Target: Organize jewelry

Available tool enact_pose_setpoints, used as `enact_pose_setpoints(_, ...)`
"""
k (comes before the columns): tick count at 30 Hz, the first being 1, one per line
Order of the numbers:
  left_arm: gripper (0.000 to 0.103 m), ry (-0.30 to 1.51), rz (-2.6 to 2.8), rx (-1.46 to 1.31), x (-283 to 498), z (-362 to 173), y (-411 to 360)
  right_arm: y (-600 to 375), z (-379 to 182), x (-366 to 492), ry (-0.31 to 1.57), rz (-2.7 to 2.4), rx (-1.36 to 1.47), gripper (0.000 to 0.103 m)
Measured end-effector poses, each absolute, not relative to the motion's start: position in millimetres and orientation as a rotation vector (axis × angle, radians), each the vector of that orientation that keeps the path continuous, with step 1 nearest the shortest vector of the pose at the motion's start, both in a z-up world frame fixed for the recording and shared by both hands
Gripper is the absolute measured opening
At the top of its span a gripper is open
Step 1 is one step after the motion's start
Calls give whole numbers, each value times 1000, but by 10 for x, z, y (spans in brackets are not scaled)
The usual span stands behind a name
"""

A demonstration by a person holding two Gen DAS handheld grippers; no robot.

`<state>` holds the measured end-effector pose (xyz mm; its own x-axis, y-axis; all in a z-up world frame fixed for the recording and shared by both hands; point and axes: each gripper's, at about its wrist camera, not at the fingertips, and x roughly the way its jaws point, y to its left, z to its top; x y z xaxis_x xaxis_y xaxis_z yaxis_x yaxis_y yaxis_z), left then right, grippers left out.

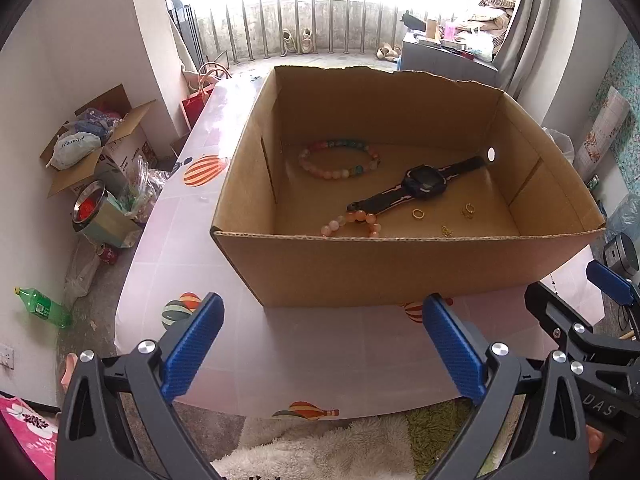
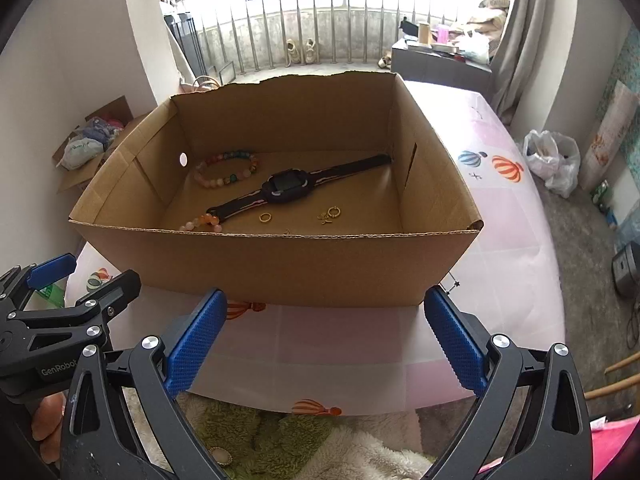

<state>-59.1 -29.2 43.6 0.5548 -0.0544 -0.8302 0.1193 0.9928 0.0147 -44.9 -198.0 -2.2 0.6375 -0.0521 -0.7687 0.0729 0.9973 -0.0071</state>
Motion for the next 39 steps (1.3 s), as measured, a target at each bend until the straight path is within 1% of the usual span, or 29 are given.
enact_pose_setpoints(39, 97, 994, -112, 99, -558, 429, -347, -2064, -34, -438, 885, -96, 39, 95)
